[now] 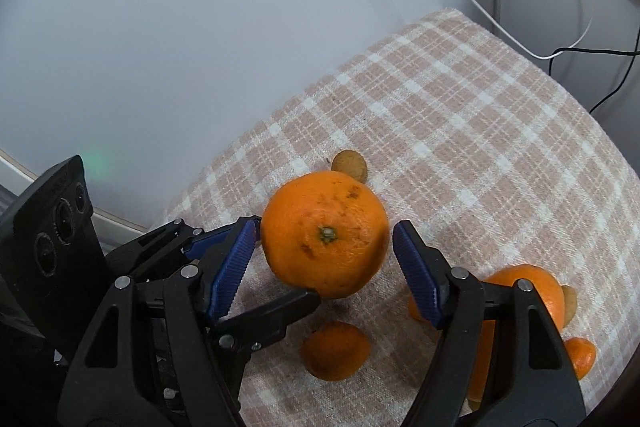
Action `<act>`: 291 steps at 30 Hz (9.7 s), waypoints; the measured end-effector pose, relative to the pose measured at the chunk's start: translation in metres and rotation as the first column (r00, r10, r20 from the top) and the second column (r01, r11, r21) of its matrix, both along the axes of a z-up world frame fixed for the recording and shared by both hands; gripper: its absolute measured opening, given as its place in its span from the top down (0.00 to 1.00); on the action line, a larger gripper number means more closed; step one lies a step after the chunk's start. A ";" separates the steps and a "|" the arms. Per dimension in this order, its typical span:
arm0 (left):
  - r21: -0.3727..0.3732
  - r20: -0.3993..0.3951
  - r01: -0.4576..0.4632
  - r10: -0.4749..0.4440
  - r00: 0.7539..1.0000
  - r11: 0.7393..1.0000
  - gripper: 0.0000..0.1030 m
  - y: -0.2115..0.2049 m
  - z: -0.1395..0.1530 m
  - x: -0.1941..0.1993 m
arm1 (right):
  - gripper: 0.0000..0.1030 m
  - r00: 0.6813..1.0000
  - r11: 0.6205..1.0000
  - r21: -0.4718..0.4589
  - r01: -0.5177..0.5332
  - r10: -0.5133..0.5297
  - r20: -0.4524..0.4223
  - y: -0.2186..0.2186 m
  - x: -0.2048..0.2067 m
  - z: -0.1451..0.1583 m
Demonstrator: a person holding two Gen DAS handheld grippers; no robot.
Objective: Organize fruits
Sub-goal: 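Close the right gripper on the large orange and lift it, then carry the orange in the right gripper over the white floral plate, then lower the orange onto the plate and open the right gripper, then move the right gripper to the olive-green fruit while the left gripper approaches a small tangerine, then close the right gripper on the green fruit while the left gripper grasps the tangerine, then carry the green fruit in the right gripper while the left carries the tangerine over the plate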
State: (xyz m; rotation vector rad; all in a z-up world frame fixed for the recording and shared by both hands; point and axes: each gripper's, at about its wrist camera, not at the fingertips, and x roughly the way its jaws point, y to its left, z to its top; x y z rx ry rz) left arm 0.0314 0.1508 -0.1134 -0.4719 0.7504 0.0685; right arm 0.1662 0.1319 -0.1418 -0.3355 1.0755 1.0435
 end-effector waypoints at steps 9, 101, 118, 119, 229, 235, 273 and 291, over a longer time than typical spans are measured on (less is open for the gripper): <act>-0.007 -0.016 0.005 -0.005 1.000 1.000 0.38 0.000 -0.004 0.006 | 0.28 1.000 1.000 -0.020 0.002 -0.002 -0.001 0.008 0.005 -0.011; 0.031 -0.030 0.566 -0.565 0.824 0.824 0.39 -0.282 0.018 0.035 | 0.32 0.850 0.851 0.060 0.522 -0.525 0.050 -0.334 -0.035 0.036; 0.128 -0.009 0.530 -0.533 0.846 0.838 0.39 -0.274 0.032 0.030 | 0.32 0.838 0.840 0.077 0.536 -0.541 0.075 -0.333 -0.035 0.042; 0.130 -0.007 0.526 -0.529 0.848 0.841 0.39 -0.272 0.033 0.029 | 0.31 0.835 0.838 0.084 0.540 -0.545 0.077 -0.334 -0.036 0.044; 0.111 -0.086 0.173 -0.164 0.983 0.979 0.67 -0.065 -0.008 0.004 | 0.71 0.960 0.958 -0.205 0.199 -0.148 0.238 -0.123 -0.006 -0.002; 0.117 -0.083 0.175 -0.166 0.983 0.978 0.67 -0.066 -0.006 0.002 | 0.71 0.959 0.963 -0.174 0.204 -0.161 0.234 -0.128 -0.010 0.005; 0.137 0.016 0.349 -0.355 0.935 0.927 0.67 -0.160 0.041 0.004 | 0.72 0.901 0.930 0.058 0.363 -0.366 0.232 -0.253 -0.033 0.063; 0.136 -0.004 0.478 -0.482 0.876 0.868 0.67 -0.222 0.040 0.011 | 0.72 0.836 0.857 0.086 0.507 -0.514 0.189 -0.336 -0.023 0.056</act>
